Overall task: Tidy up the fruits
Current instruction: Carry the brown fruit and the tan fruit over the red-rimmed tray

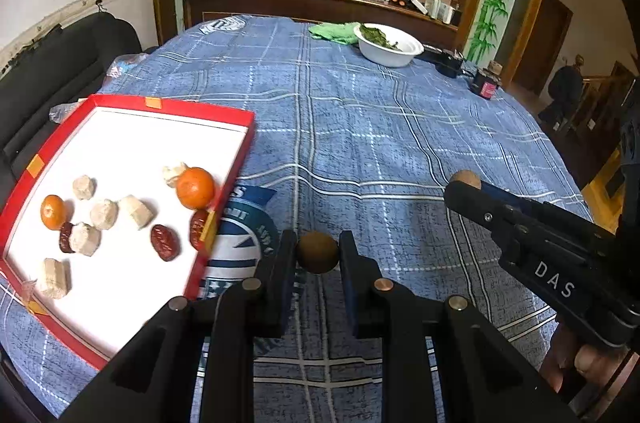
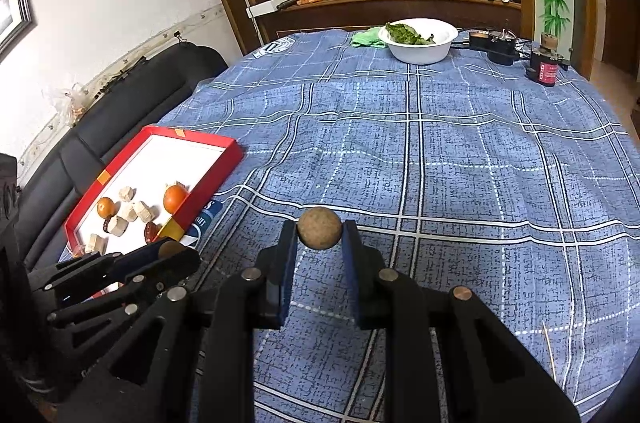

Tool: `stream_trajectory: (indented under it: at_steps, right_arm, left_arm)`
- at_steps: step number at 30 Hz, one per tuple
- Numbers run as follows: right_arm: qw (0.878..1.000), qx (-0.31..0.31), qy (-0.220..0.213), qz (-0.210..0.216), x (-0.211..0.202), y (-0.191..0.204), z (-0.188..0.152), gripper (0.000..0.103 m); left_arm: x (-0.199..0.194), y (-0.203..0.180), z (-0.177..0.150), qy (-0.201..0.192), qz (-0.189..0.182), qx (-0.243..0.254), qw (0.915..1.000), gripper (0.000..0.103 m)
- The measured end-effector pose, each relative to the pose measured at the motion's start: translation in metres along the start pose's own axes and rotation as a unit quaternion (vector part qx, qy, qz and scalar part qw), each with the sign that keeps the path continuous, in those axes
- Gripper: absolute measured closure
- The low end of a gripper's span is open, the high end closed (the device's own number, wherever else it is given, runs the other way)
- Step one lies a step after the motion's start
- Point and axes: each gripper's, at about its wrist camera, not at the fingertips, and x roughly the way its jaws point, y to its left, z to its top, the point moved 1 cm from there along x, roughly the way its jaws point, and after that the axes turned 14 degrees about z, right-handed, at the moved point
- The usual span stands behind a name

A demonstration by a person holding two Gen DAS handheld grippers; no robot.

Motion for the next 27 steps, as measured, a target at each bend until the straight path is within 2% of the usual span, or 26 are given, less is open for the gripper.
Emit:
stream_trajectory:
  at_steps: [11,20,27]
  right_arm:
    - [1.000,-0.024,0.005,0.017,0.009,0.029,0.005,0.079]
    - [0.998,-0.052,0.012,0.041,0.024,0.059,0.013,0.079]
    - [0.995,-0.071,0.019,0.069,0.040,0.086,0.017,0.078]
  left_arm:
    - [-0.006,0.043,0.003,-0.003,0.015,-0.041,0.9990,0.084]
    - [-0.005,0.097,0.010,-0.010,0.058,-0.087,0.9945,0.084]
    - [0.008,0.128,0.010,0.005,0.091,-0.110,0.9897,0.084]
